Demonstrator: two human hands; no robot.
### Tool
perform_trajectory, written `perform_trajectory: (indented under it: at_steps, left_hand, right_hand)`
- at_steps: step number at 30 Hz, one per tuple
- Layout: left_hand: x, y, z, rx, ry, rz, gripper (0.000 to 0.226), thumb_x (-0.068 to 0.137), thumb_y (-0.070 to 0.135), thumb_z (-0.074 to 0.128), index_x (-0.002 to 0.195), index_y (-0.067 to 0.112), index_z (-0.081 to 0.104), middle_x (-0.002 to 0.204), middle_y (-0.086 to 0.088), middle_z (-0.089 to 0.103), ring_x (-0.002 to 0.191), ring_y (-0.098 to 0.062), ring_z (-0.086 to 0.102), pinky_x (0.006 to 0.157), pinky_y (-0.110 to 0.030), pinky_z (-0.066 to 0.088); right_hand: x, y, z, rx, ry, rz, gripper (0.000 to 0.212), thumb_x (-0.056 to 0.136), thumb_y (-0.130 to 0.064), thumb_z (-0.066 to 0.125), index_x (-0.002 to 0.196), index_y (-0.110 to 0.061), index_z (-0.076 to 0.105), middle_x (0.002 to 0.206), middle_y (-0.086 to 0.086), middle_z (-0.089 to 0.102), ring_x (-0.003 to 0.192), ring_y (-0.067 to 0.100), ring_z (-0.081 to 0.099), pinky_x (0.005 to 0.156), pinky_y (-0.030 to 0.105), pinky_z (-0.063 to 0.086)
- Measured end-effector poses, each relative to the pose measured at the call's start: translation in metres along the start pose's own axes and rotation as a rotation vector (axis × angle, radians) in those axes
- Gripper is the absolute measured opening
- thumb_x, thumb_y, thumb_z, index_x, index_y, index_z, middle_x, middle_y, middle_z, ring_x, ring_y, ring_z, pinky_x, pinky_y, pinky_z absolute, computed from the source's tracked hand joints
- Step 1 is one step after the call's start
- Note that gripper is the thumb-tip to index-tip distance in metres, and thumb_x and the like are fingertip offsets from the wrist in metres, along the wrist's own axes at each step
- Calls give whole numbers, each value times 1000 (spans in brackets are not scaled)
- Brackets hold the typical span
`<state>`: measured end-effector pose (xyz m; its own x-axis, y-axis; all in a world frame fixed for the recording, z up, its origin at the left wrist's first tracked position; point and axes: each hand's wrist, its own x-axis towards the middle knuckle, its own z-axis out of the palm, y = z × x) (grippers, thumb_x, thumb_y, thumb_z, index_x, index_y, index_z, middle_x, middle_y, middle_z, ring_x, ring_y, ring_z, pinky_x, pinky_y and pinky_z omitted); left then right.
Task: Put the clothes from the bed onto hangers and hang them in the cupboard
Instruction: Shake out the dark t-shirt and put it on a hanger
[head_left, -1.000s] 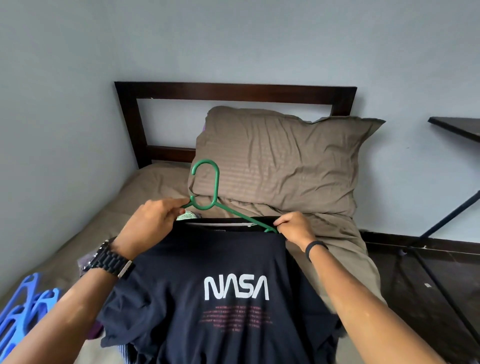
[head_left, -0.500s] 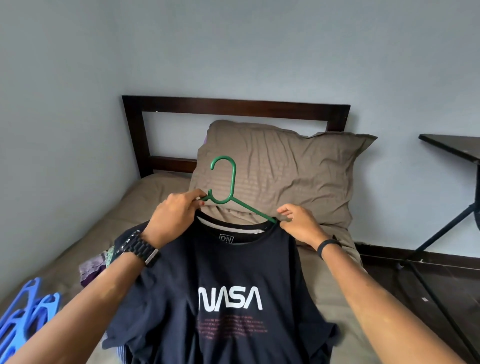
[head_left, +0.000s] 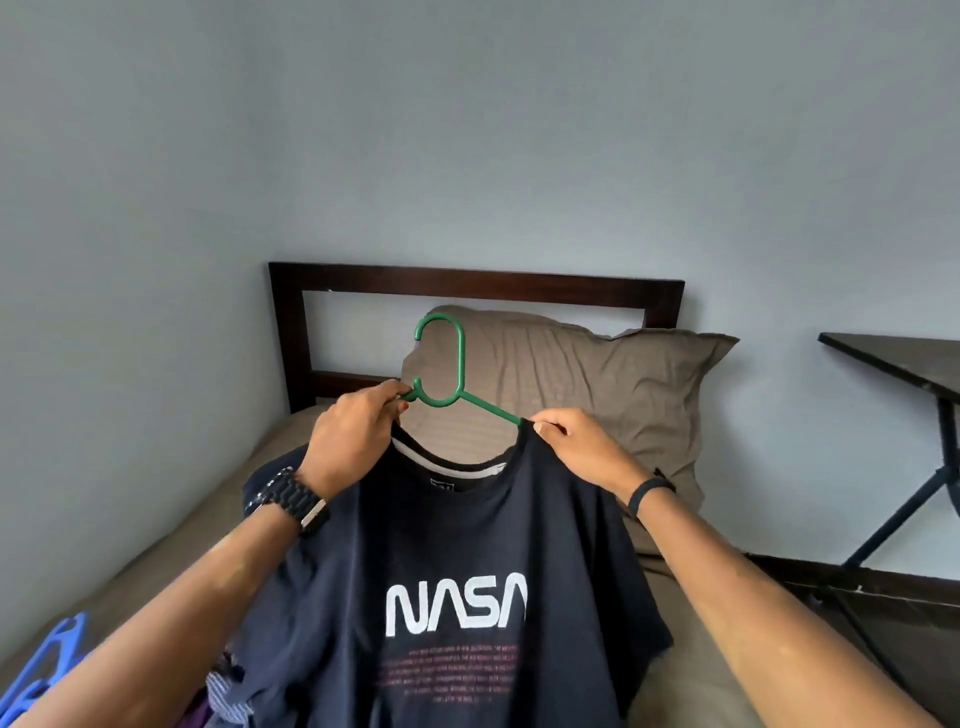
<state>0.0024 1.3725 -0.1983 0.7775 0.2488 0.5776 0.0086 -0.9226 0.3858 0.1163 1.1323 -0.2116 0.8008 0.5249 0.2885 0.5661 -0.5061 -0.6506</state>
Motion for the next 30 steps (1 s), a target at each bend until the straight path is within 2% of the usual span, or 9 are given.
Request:
perform_trajectory:
  at_steps: [4,6,8,10,14,19,22,27,30]
  left_hand:
    - [14,4,-22,31,48,1,24,98,22,45,119,23,58,104,-6,69,96,-34,61,76,-41,48]
    - [20,7,-32,49,86,24,24,98,21,46,119,22,58,102,-6,69,96,-35,61,76,-42,48]
    - [27,10,-42,-1,95,55,22,98,21,47,116,19,59,100,-6,69,94,-32,62,76,-42,49]
    - [33,12,-53,-95,86,106,19,96,21,52,112,15,61,96,-5,67,89,-27,61,78,-42,49]
    - [35,2,-73,-158,73,139,17,94,26,57,104,13,61,85,2,60,77,-18,56,71,-27,41]
    - [28,-29,-93,-115,32,23,23,97,31,48,78,19,47,63,-3,51,62,-18,49,61,-33,35]
    - [31,-29,-104,-83,-84,-52,33,99,32,43,69,20,44,63,1,46,67,-21,46,59,-30,34]
    - [54,20,-124,-144,29,105,25,96,36,51,113,18,57,98,4,61,91,-15,56,80,-31,42]
    - [74,55,-134,-146,27,148,16,98,27,48,97,14,58,80,-2,64,77,-24,57,71,-31,41]
  right_hand:
    - [6,-26,-25,85,-33,-18,26,96,-30,54,119,-21,62,112,-8,62,106,8,57,91,23,39]
    - [10,-33,-34,-9,-61,-39,16,92,-33,61,102,-22,66,95,-9,63,94,9,60,83,24,41]
    - [15,-39,-42,-76,-10,-89,20,92,-30,60,80,-15,64,79,4,65,80,13,60,73,29,41]
    - [18,-46,-52,-79,65,-140,27,93,-28,58,79,-6,64,82,16,65,72,17,55,68,31,38]
    - [21,-64,-80,-145,211,-204,25,94,-26,57,83,-6,66,81,4,66,78,19,57,67,27,38]
    - [17,-85,-123,-133,282,-237,21,95,-25,57,84,-10,67,82,-5,63,82,11,55,68,16,36]
    - [18,-95,-130,-173,273,-255,28,94,-28,57,84,-5,67,83,1,66,81,16,57,69,24,38]
    - [16,-116,-129,-162,273,-279,31,94,-29,57,83,-2,67,81,5,66,79,18,57,70,28,39]
    - [15,-134,-130,-141,300,-286,29,94,-31,58,82,-5,67,80,4,65,79,20,57,71,30,42]
